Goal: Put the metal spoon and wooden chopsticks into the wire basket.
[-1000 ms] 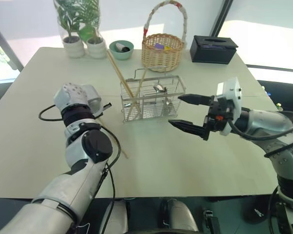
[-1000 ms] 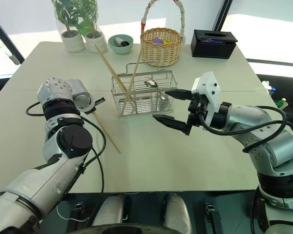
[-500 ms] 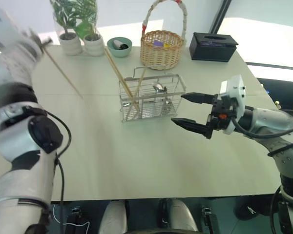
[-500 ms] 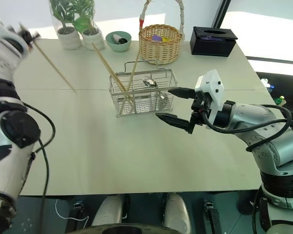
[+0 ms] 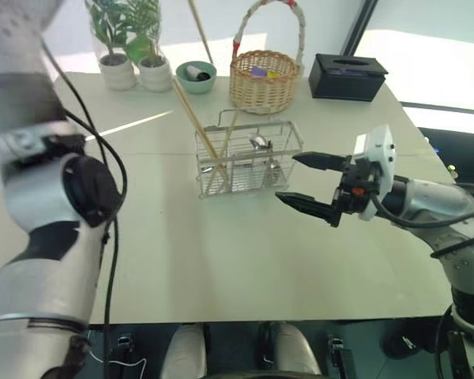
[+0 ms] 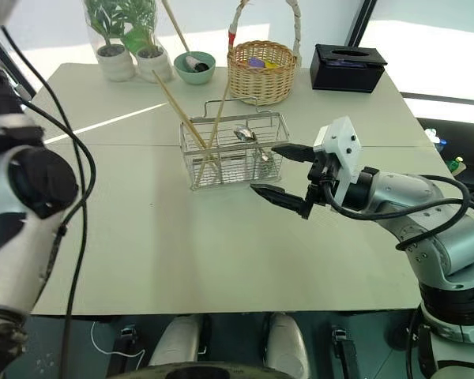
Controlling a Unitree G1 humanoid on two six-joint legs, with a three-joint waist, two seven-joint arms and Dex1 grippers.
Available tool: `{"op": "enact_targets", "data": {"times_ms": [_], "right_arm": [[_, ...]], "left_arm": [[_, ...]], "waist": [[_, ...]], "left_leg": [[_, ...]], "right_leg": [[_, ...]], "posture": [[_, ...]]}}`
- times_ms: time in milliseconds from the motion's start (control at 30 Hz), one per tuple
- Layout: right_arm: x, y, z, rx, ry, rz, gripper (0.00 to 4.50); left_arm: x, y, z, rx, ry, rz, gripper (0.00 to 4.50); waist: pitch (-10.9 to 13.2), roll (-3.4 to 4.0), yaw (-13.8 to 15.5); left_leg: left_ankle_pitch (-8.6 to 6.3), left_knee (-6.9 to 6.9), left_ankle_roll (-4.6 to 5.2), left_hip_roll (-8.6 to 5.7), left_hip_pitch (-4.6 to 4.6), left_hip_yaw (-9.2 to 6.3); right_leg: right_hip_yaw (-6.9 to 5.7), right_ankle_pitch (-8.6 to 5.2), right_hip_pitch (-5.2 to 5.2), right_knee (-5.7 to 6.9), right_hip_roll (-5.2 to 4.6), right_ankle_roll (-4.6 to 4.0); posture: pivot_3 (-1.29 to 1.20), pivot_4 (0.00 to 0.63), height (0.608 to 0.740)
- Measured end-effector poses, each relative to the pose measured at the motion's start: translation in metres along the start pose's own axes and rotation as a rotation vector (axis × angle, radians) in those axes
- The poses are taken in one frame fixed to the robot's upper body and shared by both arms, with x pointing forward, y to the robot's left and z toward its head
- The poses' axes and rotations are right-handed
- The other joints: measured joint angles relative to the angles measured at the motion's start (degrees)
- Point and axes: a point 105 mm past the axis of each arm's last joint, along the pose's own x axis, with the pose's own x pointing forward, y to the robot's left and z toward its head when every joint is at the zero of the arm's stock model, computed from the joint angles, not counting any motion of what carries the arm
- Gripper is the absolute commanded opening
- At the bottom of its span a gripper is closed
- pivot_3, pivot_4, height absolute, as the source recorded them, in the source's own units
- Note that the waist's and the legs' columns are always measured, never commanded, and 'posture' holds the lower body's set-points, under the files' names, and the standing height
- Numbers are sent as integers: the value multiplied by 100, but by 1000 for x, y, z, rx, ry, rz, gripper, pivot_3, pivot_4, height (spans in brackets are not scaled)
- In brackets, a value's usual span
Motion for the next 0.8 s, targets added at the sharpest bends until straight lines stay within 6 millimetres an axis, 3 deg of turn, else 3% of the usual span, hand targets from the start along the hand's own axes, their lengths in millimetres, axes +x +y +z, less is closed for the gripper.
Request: {"op": "enact_targets", "data": {"times_ms": [167,333,433,600,700,800], "right_arm": [[-3,-3,1,2,-5,-29,4500],[-3,-3,1,13,-7,-34,4500],[-4,-4,2,12,-9,-41,4500],[-4,-5,2,13,-11,-50,4500],[-3,-5,3,12,-14,-50,4500],[-3,-7,4,10,-17,-53,4500]], "left_arm": [[-8,-18,-50,74,167,-81,26],[-8,-27,-58,115,198,-114,26],[-18,-24,-76,117,239,-103,26],[-40,-14,-128,109,370,-54,26],[-47,-15,-142,124,397,-47,26],[-49,-15,-146,122,394,-34,1094]], "waist": [[2,1,-36],[1,3,-36],[-2,9,-32],[-1,8,-7],[-1,8,24],[-1,8,30]], "left_leg": [[1,4,-1,1,3,-4],[1,4,0,1,1,-4],[0,3,0,0,2,-6],[1,8,1,0,1,-7],[1,7,1,0,-2,-7],[1,7,1,-1,-3,-8]], "right_leg": [[2,-2,-6,24,1,-3],[3,-2,-7,22,1,-3],[4,-2,-6,24,2,-4],[4,-2,-7,26,2,-5],[5,-3,-7,23,2,-7],[4,-3,-7,24,2,-7]], "posture": [[0,150,717],[0,150,717],[0,150,717],[0,150,717],[0,150,717],[0,150,717]]}}
